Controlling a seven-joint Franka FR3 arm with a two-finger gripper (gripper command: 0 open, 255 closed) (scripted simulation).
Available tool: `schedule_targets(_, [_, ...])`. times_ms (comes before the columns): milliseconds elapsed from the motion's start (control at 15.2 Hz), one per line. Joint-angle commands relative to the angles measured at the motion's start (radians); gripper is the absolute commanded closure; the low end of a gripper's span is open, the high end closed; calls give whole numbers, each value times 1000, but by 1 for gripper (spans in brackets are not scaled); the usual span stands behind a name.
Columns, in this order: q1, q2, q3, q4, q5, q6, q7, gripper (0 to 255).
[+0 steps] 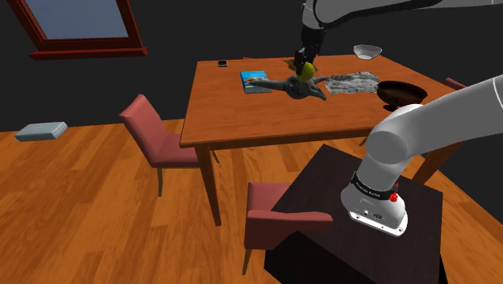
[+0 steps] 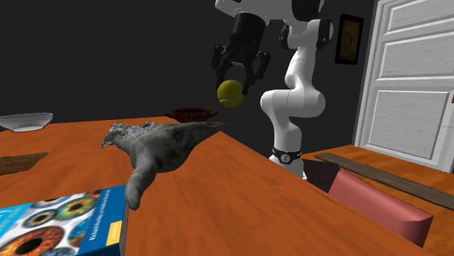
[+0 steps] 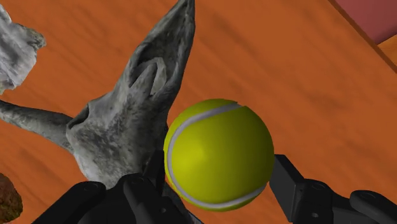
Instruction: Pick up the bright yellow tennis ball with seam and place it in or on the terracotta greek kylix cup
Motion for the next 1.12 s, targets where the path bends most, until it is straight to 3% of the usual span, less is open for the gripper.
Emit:
schedule_targets(0, [-8, -26, -19, -7, -7, -15, -24, 255])
schedule_targets(528, [-85, -180, -185, -79, -95, -60, -212, 255])
schedule_targets(1056, [-170, -254, -367, -73, -200, -94, -411, 255])
